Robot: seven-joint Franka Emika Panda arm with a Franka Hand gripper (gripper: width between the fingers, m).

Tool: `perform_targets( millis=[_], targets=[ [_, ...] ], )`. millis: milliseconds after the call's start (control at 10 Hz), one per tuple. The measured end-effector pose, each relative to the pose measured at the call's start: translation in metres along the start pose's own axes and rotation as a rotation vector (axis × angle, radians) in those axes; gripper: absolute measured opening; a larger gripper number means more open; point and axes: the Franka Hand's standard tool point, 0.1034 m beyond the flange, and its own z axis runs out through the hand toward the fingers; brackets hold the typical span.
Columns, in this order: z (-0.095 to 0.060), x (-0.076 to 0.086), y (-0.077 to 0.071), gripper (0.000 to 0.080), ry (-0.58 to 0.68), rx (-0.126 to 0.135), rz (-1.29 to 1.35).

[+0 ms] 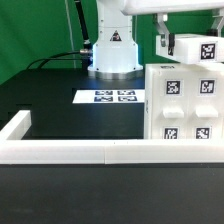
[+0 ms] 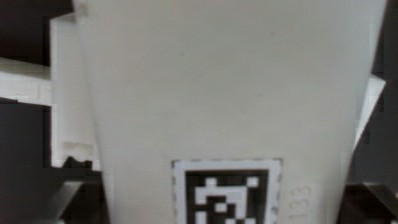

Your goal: Assemble cabinet

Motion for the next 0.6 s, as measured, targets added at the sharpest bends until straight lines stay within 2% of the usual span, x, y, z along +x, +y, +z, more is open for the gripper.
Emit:
perform_targets(
  millis=[600],
  targets=[
    [-0.0002,-0.0008,0.0046,0.0560,0.011,-0.004,-0.004]
  ],
)
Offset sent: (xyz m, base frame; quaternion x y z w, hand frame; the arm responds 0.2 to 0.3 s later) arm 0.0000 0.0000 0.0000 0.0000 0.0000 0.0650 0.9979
